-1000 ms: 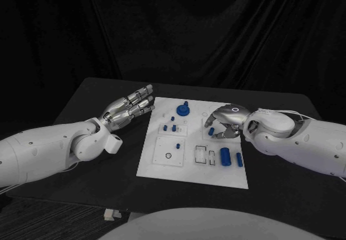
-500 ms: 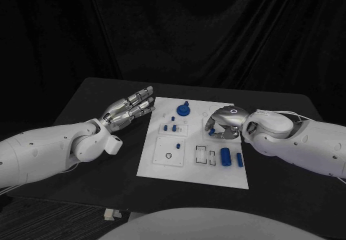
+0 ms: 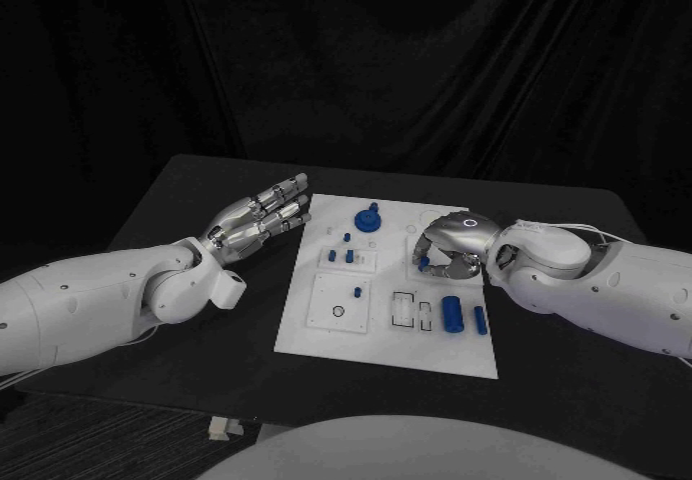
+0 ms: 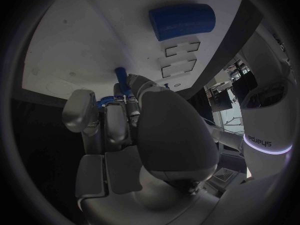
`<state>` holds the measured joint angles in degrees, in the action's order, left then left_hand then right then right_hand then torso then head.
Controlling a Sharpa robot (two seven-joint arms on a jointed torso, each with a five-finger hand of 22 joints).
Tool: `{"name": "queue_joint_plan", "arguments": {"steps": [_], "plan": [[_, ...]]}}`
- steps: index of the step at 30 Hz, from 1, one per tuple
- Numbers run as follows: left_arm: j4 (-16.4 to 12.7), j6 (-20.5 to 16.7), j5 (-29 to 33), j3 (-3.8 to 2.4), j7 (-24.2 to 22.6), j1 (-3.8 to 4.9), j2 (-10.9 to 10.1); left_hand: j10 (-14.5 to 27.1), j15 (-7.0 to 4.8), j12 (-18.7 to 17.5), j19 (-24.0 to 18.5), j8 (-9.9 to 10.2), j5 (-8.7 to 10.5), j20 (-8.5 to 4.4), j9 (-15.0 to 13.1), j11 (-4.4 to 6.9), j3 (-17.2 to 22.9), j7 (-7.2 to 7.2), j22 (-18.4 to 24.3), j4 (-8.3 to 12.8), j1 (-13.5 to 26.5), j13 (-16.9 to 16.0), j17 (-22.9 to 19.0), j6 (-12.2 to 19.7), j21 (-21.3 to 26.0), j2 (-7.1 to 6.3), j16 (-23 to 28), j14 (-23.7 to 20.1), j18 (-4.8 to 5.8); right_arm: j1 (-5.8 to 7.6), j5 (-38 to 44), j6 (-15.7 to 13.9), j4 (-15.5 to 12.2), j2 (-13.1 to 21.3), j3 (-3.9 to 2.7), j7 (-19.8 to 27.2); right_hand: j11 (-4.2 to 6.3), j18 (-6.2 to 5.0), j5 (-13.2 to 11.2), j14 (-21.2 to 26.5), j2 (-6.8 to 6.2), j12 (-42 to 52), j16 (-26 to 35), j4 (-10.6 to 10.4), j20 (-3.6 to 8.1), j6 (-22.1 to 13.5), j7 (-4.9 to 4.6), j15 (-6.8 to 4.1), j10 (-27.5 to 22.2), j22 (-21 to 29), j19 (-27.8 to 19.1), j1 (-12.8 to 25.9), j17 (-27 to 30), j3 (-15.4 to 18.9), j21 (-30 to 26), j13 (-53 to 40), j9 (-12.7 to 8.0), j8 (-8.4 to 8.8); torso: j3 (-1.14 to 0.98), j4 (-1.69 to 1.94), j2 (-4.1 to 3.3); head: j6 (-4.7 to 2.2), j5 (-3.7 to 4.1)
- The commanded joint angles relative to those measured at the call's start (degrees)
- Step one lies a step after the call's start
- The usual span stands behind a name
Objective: Assemble the parts on the task board
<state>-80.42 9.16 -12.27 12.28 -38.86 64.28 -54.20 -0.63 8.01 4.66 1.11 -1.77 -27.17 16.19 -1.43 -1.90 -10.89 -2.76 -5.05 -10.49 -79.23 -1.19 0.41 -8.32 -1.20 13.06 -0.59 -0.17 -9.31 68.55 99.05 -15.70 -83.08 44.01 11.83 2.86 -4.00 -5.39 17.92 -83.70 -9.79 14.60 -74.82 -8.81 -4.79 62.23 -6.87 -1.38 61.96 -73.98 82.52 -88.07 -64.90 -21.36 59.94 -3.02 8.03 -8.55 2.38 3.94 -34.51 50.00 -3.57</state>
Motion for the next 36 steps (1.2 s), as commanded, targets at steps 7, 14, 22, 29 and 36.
{"name": "queue_joint_plan", "arguments": {"steps": [7,14,22,29,36], "plan": [[-0.03,0.73,0.33,-0.06,-9.14,-0.11,0.09,0.2,0.61,1.1,0.58,0.37,-1.08,0.32,0.08,-0.93,-0.63,0.0,-1.03,1.16,-0.59,0.13,-0.29,-0.42,-0.03,0.34,0.35,0.31,-0.95,0.23,0.14,-2.43,-1.56,0.96,-0.04,-0.06,0.85,0.11,0.44,-1.72,0.74,0.55,-0.63,1.05,0.5,1.16,-0.01,-0.15,5.2,-9.07,0.51,-1.61,-0.99,-1.84,1.41,-1.11,1.44,-1.39,0.02,-0.06,0.0,0.0,-0.24],[0.03,0.81,0.33,-0.06,-8.88,-0.13,0.04,0.2,0.64,1.13,0.61,0.37,-1.11,0.33,0.08,-0.97,-0.6,0.03,-1.11,1.22,-0.63,0.12,-0.28,-0.46,-0.05,0.38,0.32,0.33,-0.95,1.72,0.14,-2.96,-4.47,2.52,-0.04,-0.77,1.11,0.12,-0.11,-1.72,0.93,0.32,-0.58,1.62,0.63,1.93,0.21,-0.34,6.31,-9.09,0.49,-1.33,-1.0,-2.1,1.6,-1.18,1.89,-1.65,0.01,-0.07,0.06,0.0,-0.51],[0.2,0.99,0.33,-0.06,-8.67,-0.17,0.15,0.19,0.88,1.22,0.74,0.38,-1.24,0.42,0.08,-1.14,-0.44,0.13,-1.31,1.48,-0.76,0.12,-0.24,-0.46,-0.11,0.54,0.22,0.39,-0.94,4.99,0.14,-2.73,-10.56,4.16,-0.04,-2.0,1.29,0.1,-0.43,-1.72,0.98,0.15,-0.56,1.92,0.73,2.34,0.36,-0.47,6.91,-9.07,0.44,-1.16,-1.03,-2.21,1.56,-1.21,2.15,-1.78,0.02,-0.02,-0.01,0.0,-0.33],[0.35,1.18,0.33,-0.06,-8.57,-0.21,0.32,0.19,0.92,1.19,0.76,0.39,-1.26,0.44,0.08,-1.17,-0.41,0.13,-1.34,1.52,-0.78,0.12,-0.23,-0.46,-0.13,0.57,0.21,0.39,-0.93,6.19,0.14,-1.51,-14.98,3.69,-0.04,-2.5,1.33,0.11,-0.56,-1.71,1.0,0.08,-0.55,1.99,0.77,2.45,0.41,-0.5,7.06,-9.08,0.44,-1.09,-1.03,-2.23,1.63,-1.22,2.23,-1.8,0.03,-0.04,0.01,0.0,-0.68],[0.2,1.17,0.33,-0.06,-8.53,-0.23,0.09,0.19,0.96,1.22,0.79,0.39,-1.28,0.45,0.09,-1.2,-0.36,0.15,-1.39,1.58,-0.82,0.12,-0.23,-0.43,-0.14,0.64,0.2,0.4,-0.93,6.42,0.14,0.63,-16.14,0.31,-0.04,-2.82,1.38,0.08,-0.61,-1.67,1.02,-0.01,-0.43,2.1,0.8,2.51,0.46,-0.54,7.18,-9.05,0.39,-1.07,-0.86,-2.29,1.52,-1.22,2.29,-1.8,0.05,-0.1,0.11,0.0,-1.17]]}}
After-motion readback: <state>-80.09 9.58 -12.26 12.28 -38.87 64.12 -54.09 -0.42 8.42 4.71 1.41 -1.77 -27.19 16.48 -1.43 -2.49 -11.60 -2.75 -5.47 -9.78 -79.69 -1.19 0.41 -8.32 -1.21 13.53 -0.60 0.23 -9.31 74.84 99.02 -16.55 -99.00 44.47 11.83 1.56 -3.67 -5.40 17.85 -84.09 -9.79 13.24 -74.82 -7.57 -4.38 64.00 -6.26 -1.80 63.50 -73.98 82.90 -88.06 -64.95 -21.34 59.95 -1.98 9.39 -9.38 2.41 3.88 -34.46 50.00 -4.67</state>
